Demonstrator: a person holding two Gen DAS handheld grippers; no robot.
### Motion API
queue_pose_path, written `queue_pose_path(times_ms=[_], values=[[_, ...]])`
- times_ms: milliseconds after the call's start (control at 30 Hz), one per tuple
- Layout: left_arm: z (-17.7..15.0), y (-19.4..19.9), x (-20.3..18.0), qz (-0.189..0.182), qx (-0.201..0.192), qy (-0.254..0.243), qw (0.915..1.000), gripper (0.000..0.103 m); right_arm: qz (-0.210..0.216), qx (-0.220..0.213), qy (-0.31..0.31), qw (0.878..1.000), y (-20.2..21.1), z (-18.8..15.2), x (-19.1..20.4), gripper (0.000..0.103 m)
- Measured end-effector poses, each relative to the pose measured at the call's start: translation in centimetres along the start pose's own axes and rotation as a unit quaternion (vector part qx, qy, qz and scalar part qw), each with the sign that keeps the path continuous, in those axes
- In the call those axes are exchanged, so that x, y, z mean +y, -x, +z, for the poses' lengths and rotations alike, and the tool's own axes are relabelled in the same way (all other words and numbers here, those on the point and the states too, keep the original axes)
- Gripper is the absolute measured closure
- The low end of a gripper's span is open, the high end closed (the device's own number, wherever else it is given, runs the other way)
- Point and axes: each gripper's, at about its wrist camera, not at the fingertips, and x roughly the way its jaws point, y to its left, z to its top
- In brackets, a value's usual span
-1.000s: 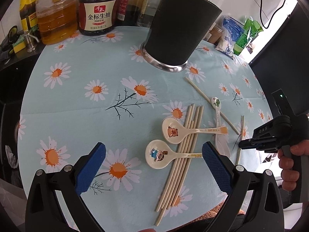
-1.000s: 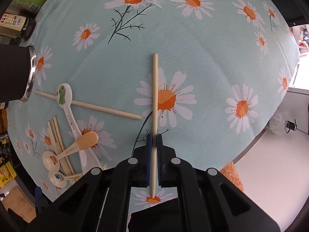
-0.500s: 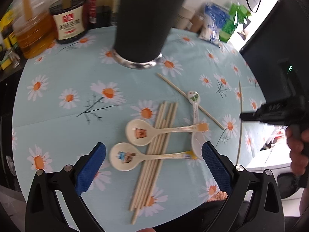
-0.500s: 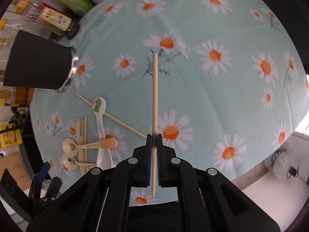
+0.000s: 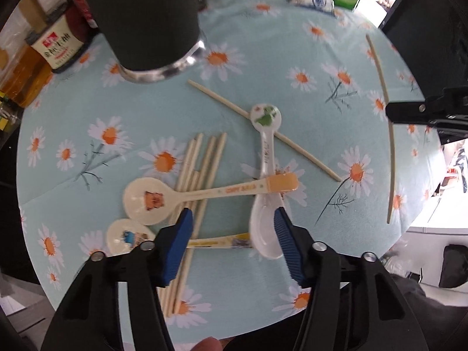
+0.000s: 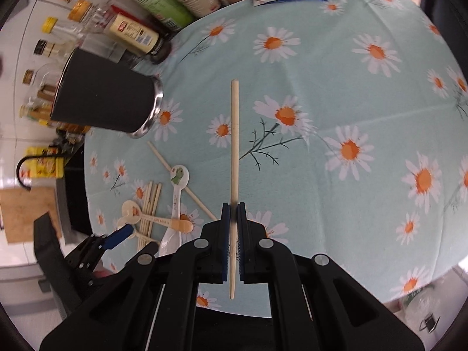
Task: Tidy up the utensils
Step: 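Grasp the white spoon with green print with the left tool while the right tool holds the chopstick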
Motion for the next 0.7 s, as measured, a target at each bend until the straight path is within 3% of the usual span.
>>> queue_pose_path(times_ms=[100,267,533,600,700], values=[[0.1,-1.2,-0.1,0.007,0.028,0.01,0.9995,0.062,0.01,0.009,0.012,1.0,-0.1,0.6,-0.5,0.097],[0.5,-2.5,-0.1,0.0,0.065,0.021,0.9977,0.064,0.023,0.018,0.02,0.999,-0.2,1.6,-1.4,0.097],[1.5,-3.6,-0.8,-0.029,0.094,0.01,0.9951,0.077,0.036,0.024,0.023,0.999,-0.1,2.5,-1.9,0.097],[1.6,-3.8,-0.9,-0.04,0.099,0.007,0.9943,0.091,0.039,0.022,0.022,0.999,0.0,2.6,-1.9,0.097],[2.8,-4.2,-1.6,-0.04,0.099,0.002,0.9943,0.092,0.041,0.018,0.018,0.999,0.2,2.8,-2.0,0.097]])
